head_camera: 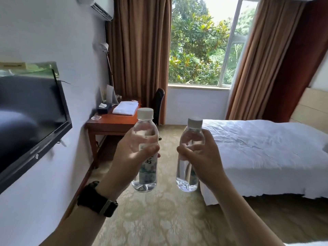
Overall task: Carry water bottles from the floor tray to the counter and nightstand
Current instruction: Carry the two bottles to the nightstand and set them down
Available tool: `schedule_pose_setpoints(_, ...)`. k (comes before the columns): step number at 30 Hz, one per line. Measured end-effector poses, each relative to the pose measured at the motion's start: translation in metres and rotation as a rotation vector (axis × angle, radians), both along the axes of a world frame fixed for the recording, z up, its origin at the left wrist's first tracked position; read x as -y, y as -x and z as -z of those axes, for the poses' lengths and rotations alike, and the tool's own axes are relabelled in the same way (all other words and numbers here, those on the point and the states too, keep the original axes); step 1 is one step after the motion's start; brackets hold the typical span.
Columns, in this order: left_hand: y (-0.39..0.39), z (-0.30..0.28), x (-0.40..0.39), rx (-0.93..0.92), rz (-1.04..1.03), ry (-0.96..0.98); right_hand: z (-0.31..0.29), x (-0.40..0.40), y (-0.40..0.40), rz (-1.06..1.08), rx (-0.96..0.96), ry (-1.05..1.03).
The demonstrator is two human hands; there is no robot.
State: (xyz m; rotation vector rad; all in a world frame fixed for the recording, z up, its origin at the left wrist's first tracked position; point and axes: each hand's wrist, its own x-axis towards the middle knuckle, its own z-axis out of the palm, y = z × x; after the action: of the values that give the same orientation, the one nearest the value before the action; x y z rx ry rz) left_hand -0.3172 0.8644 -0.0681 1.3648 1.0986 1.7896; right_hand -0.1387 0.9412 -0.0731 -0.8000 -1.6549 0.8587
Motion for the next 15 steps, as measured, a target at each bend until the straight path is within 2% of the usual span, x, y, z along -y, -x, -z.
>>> schedule_pose_setpoints(8, 0.050, -0.007, -0.187, -0.026, 0.076, 0.012, 0.001, -0.181, 0.045, 0.057, -0.018, 0.029)
schedule_pose_setpoints(15, 0.016, 0.011, -0.368, -0.061, 0.176, 0.022, 0.012, -0.336, 0.014, 0.167, -0.050, 0.038)
